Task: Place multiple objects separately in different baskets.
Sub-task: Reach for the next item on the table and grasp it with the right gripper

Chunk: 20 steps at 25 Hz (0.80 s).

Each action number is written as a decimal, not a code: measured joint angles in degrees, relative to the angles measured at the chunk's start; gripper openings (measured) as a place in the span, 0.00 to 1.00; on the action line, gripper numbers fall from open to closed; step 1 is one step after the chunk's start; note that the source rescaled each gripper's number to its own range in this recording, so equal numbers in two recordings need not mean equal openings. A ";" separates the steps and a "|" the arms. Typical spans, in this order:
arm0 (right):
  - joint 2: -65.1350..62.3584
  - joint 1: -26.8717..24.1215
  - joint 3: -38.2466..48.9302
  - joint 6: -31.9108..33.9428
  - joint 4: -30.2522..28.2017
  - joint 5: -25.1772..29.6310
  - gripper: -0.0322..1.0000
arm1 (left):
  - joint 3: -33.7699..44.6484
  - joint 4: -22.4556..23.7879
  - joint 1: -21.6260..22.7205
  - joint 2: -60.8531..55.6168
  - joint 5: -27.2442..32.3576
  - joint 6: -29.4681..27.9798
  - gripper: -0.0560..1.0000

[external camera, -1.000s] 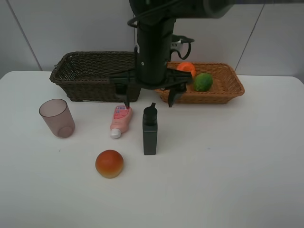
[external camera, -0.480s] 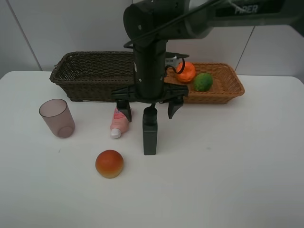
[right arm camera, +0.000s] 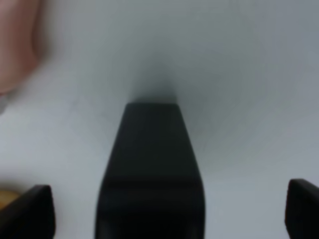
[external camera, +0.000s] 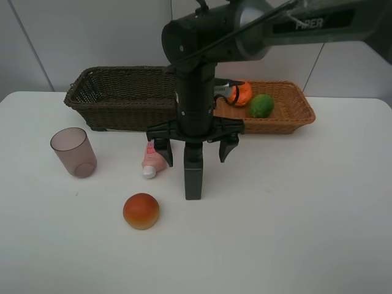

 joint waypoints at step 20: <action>0.00 -0.15 1.44 -0.21 1.73 -3.98 0.05 | 0.00 0.00 0.00 0.00 0.00 0.00 1.00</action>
